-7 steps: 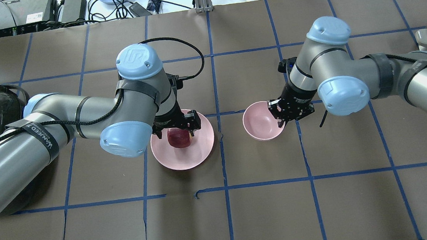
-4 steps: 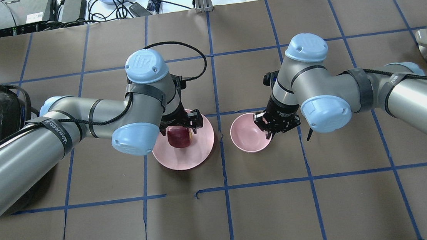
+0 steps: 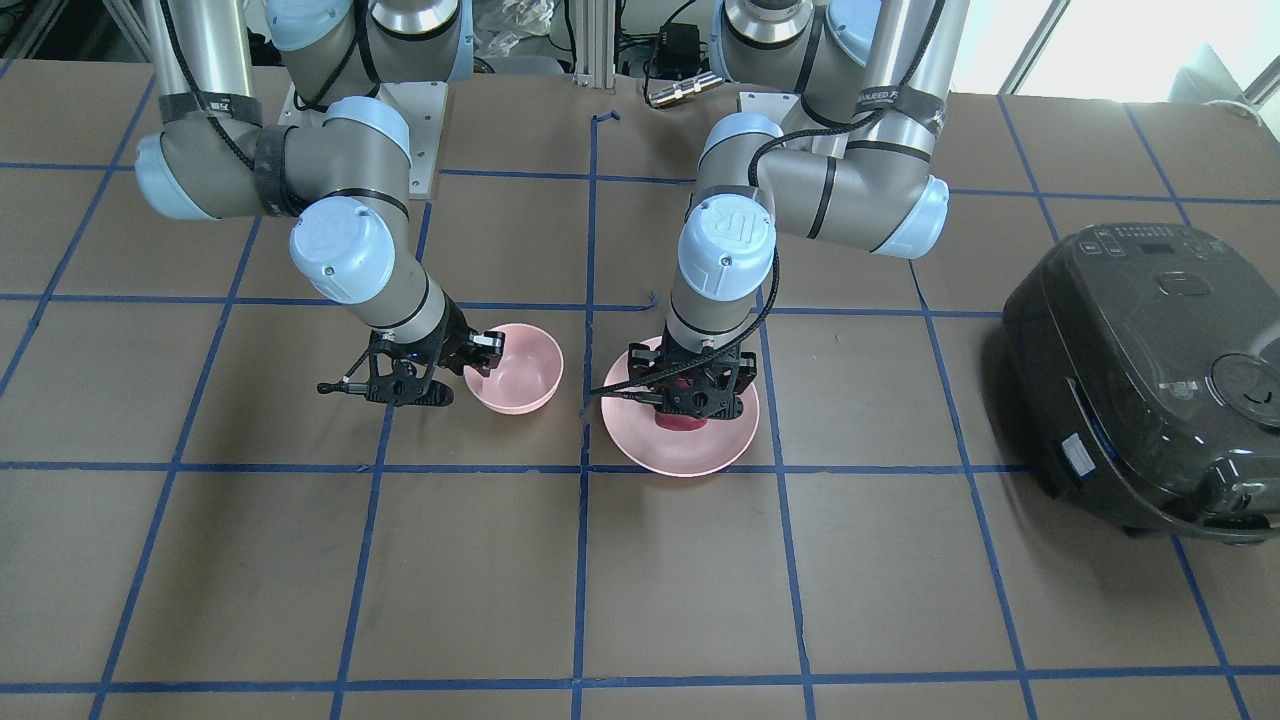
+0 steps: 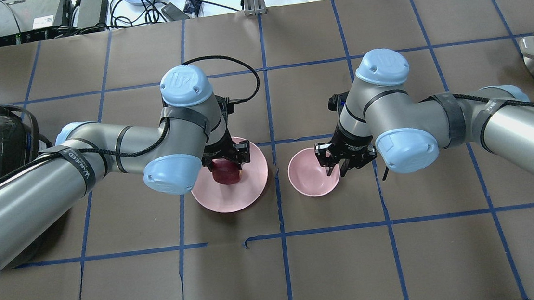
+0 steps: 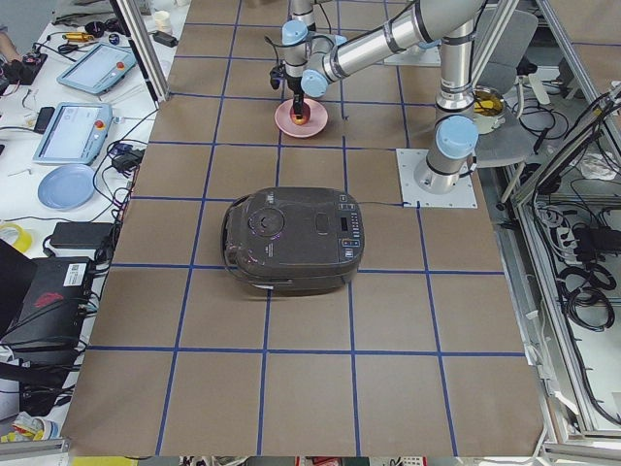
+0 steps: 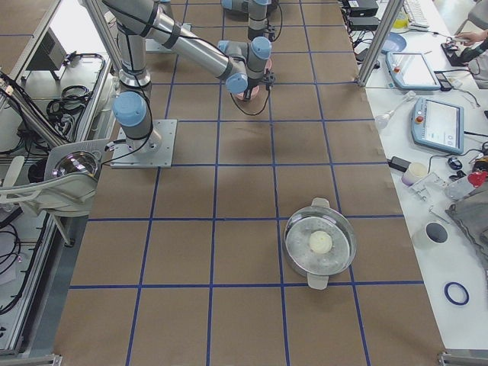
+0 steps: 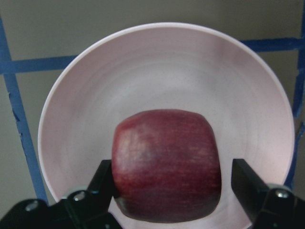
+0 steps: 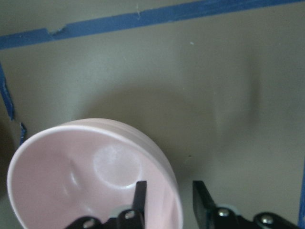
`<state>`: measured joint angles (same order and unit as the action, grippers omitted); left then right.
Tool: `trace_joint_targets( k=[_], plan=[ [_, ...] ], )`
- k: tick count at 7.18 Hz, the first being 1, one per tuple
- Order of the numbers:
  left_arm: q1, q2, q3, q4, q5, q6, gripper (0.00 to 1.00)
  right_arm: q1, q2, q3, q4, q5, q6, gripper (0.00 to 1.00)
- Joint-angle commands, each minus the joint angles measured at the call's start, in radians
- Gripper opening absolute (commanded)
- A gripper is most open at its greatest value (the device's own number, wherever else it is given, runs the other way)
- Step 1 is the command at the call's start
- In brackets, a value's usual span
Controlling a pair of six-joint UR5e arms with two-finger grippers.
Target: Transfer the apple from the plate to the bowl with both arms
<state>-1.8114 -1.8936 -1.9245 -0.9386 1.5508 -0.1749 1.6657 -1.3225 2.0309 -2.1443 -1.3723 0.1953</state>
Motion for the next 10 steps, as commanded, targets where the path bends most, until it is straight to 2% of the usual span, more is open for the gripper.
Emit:
trace_joint_targets(
  k=[1, 2, 3, 5, 6, 7, 8, 10],
  plan=[
    [0.006, 0.011, 0.018, 0.003, 0.0, 0.014, 0.14, -0.021, -0.007, -0.047, -0.045, -0.016, 0.004, 1.0],
    [0.006, 0.022, 0.057, 0.0, 0.002, 0.018, 0.14, -0.053, -0.026, -0.116, -0.01, -0.057, -0.006, 1.0],
    [-0.02, 0.027, 0.1, -0.021, -0.001, -0.044, 0.09, -0.09, -0.033, -0.191, 0.123, -0.083, -0.045, 1.0],
    [-0.104, 0.021, 0.159, -0.032, -0.05, -0.338, 0.08, -0.141, -0.072, -0.353, 0.357, -0.186, -0.134, 1.0],
    [-0.158, 0.002, 0.197, -0.029, -0.099, -0.538, 0.07, -0.15, -0.105, -0.404, 0.459, -0.192, -0.175, 1.0],
    [-0.227, -0.014, 0.215, -0.026, -0.15, -0.684, 0.04, -0.152, -0.15, -0.411, 0.484, -0.194, -0.177, 1.0],
    [-0.276, -0.025, 0.211, -0.035, -0.149, -0.698, 0.03, -0.153, -0.158, -0.426, 0.489, -0.197, -0.175, 1.0],
    [-0.281, -0.067, 0.203, -0.035, -0.156, -0.693, 0.03, -0.158, -0.153, -0.431, 0.492, -0.197, -0.166, 1.0]
  ],
)
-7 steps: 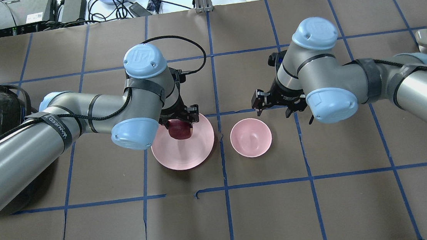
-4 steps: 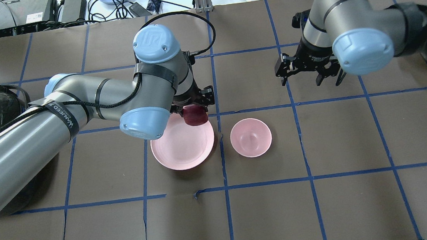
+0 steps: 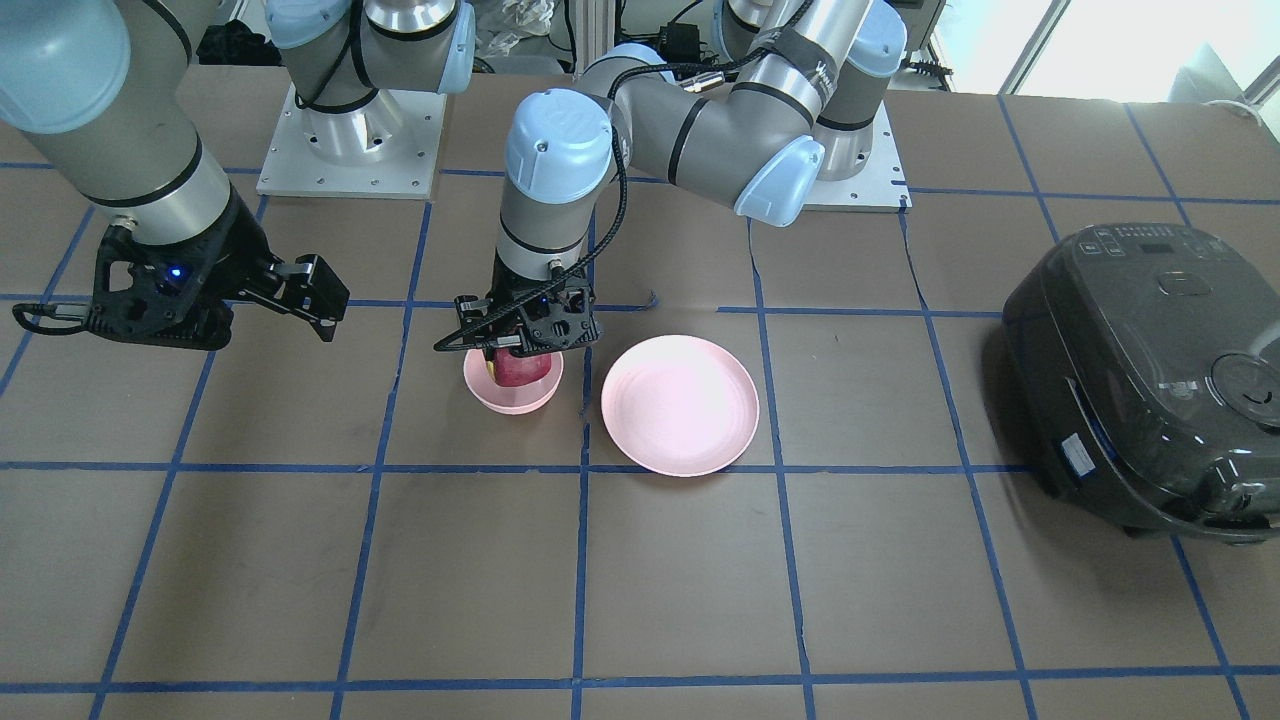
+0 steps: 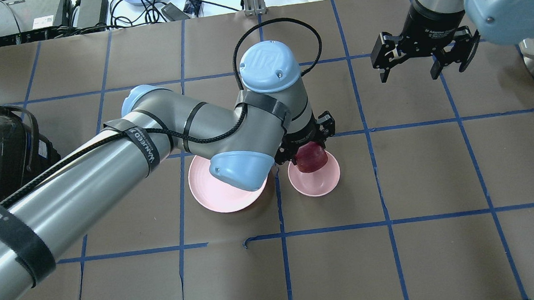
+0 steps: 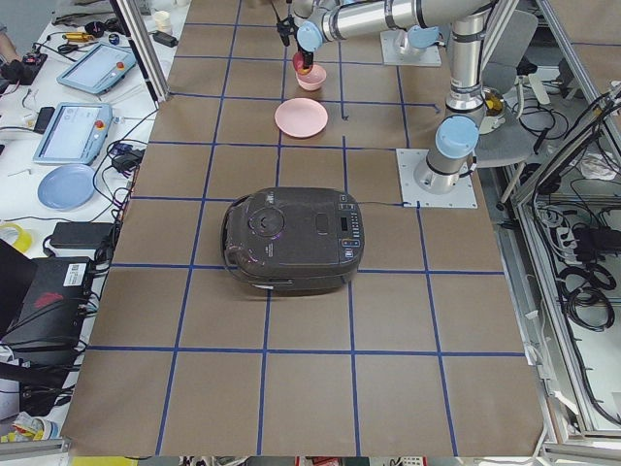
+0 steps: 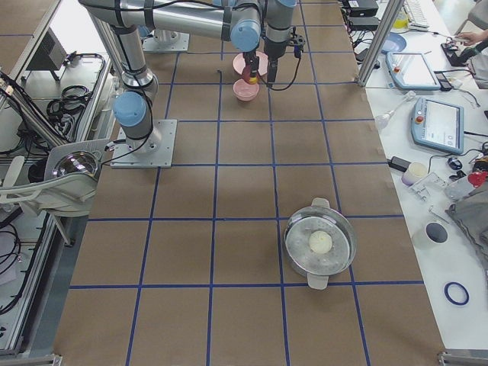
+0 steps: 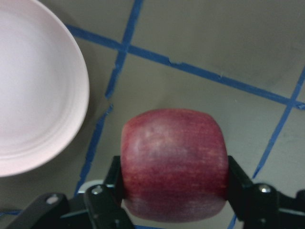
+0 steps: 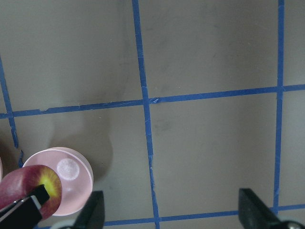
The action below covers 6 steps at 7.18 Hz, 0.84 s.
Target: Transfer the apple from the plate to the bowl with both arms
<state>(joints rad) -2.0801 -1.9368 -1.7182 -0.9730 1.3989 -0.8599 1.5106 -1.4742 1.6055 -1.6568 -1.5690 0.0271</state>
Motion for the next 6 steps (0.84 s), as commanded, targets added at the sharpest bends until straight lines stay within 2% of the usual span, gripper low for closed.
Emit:
trace_joint_targets(
  k=[1, 3, 4, 5, 6],
  plan=[
    [-0.012, -0.042, -0.004, -0.003, -0.001, -0.01, 0.04, 0.0, -0.005, -0.004, 0.003, 0.003, 0.002, 1.0],
    [-0.017, -0.068, -0.004, -0.001, 0.003, -0.01, 0.05, 0.003, -0.006, -0.004, 0.002, 0.018, -0.001, 1.0],
    [-0.017, -0.07, -0.004, -0.001, 0.005, -0.005, 0.41, 0.002, -0.006, -0.009, 0.002, 0.003, -0.003, 1.0],
    [-0.017, -0.07, -0.004, -0.001, 0.005, -0.002, 0.99, 0.0, -0.006, -0.01, 0.006, 0.0, -0.007, 1.0],
    [-0.015, -0.064, 0.003, 0.005, 0.005, 0.002, 1.0, 0.002, -0.008, -0.013, 0.014, 0.0, -0.007, 1.0]
  ],
)
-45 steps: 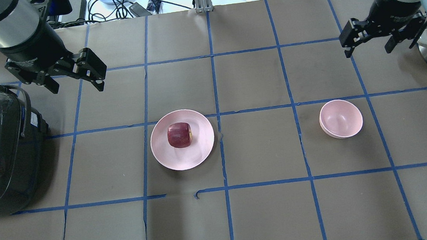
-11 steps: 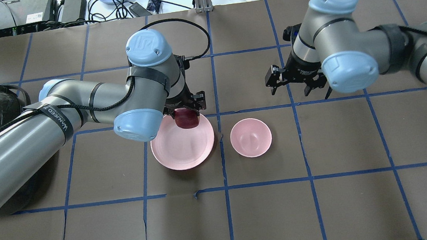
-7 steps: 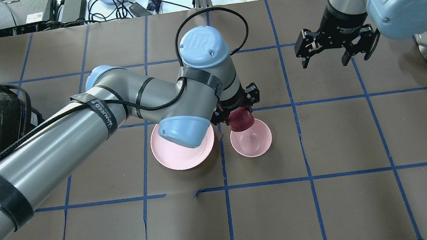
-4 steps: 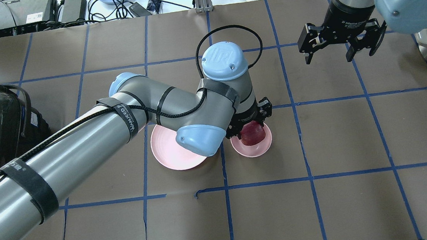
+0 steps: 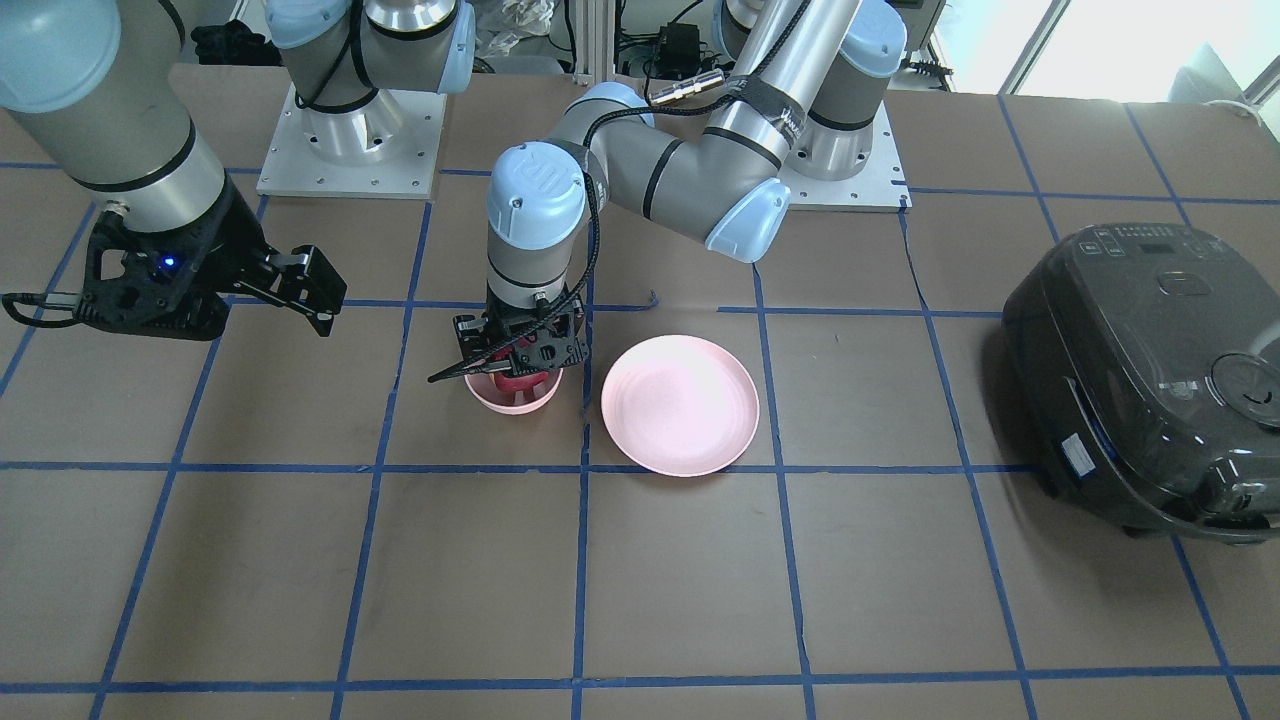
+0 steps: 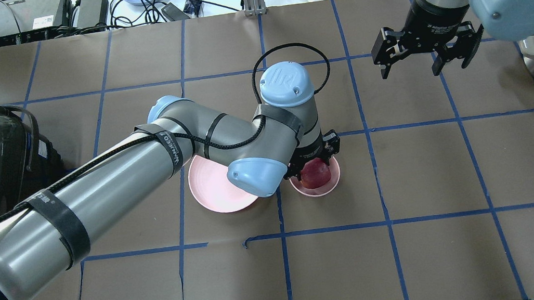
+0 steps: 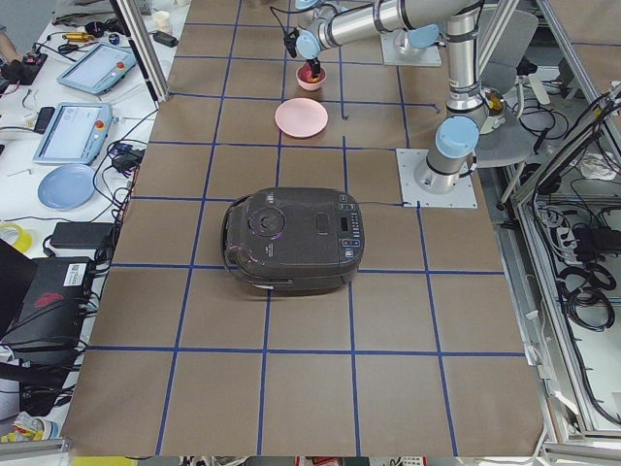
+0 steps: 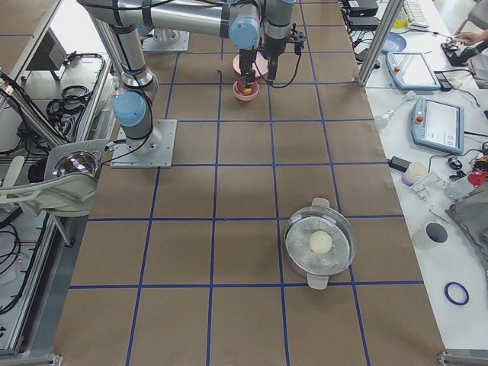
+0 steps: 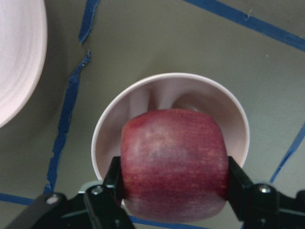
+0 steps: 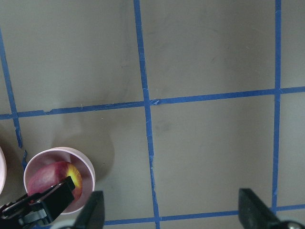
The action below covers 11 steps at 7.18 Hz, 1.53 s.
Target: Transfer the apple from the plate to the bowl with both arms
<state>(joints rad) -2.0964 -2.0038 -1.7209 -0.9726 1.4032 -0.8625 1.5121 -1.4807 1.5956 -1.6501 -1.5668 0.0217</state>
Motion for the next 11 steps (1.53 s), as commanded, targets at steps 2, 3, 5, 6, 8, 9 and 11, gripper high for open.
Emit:
trace_joint_targets(
  k=[2, 3, 5, 6, 8, 9, 11],
  plan=[
    [0.051, 0.057, 0.035, -0.004, 0.002, 0.125, 1.0, 0.0, -0.027, -0.017, 0.01, -0.007, -0.002, 1.0],
    [0.094, 0.091, 0.053, -0.047, 0.0, 0.21, 1.0, 0.0, -0.038, -0.019, 0.019, -0.01, -0.002, 1.0],
    [0.149, 0.192, 0.133, -0.269, 0.005, 0.431, 1.0, 0.003, -0.049, -0.02, 0.044, -0.06, 0.004, 1.0],
    [0.2, 0.256, 0.191, -0.451, 0.02, 0.556, 1.0, 0.008, -0.055, -0.02, 0.046, -0.061, 0.009, 1.0],
    [0.275, 0.379, 0.23, -0.551, 0.092, 0.784, 1.0, 0.011, -0.064, -0.019, 0.049, -0.039, 0.007, 1.0],
    [0.285, 0.426, 0.233, -0.551, 0.209, 0.812, 1.0, 0.013, -0.072, -0.019, 0.049, 0.005, 0.009, 1.0],
    [0.355, 0.485, 0.195, -0.558, 0.224, 0.899, 1.0, 0.011, -0.069, -0.017, 0.044, 0.016, 0.004, 1.0]
  ],
)
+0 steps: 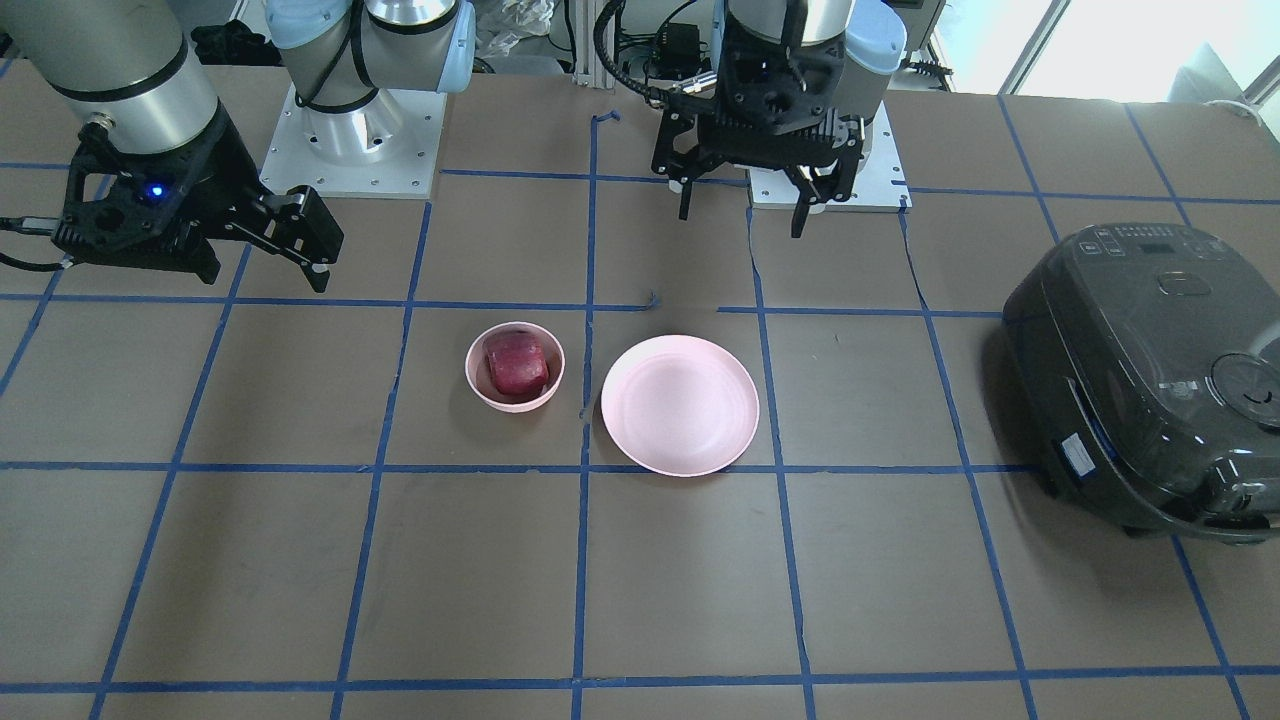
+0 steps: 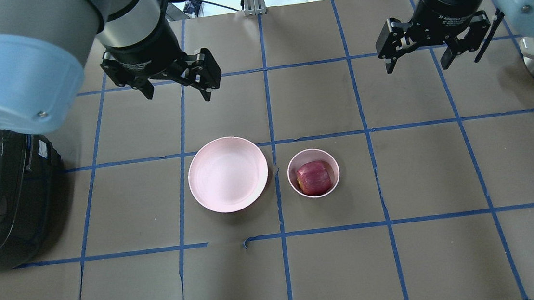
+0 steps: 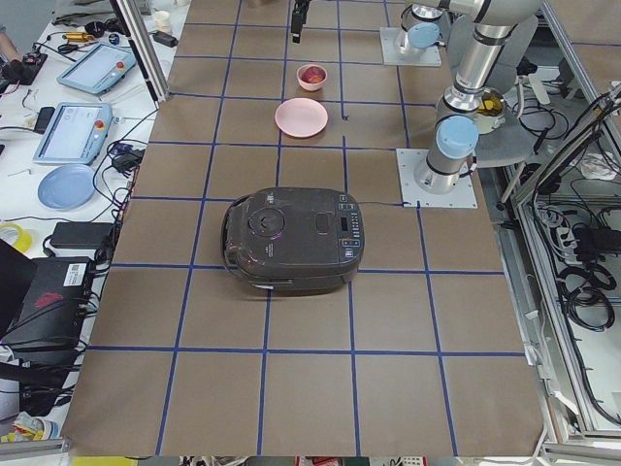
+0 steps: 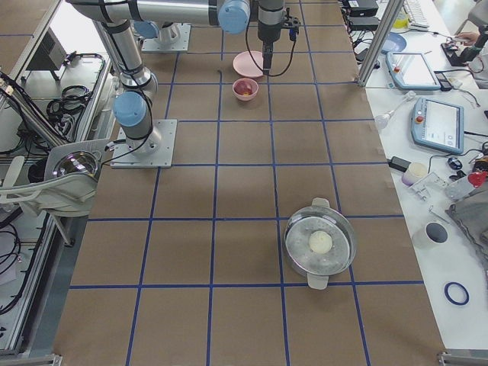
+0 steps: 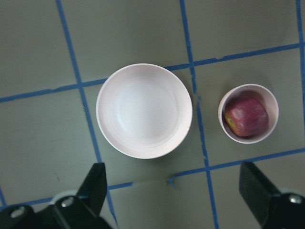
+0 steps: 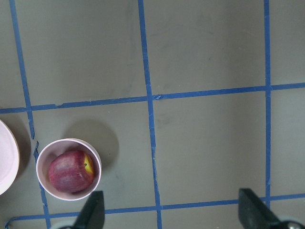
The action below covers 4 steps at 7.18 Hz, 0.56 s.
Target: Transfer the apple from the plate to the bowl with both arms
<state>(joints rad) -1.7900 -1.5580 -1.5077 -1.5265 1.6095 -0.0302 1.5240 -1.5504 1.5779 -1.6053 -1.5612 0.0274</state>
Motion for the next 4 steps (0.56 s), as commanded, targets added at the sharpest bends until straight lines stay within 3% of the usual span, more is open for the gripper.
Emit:
trace_joint_targets(
  k=[1, 2, 4],
  plan=[
    [0.149, 0.05, -0.023, -0.003, -0.006, 0.207, 1.0, 0.001, -0.002, 0.001, 0.001, 0.01, -0.001, 1.0],
    [0.228, 0.052, -0.028, -0.01, -0.064, 0.252, 1.0, 0.001, -0.005, -0.001, 0.002, 0.01, -0.003, 1.0],
    [0.248, 0.061, -0.029, -0.046, -0.063, 0.259, 1.0, -0.001, -0.025, -0.003, -0.001, 0.0, -0.003, 1.0]
  ],
)
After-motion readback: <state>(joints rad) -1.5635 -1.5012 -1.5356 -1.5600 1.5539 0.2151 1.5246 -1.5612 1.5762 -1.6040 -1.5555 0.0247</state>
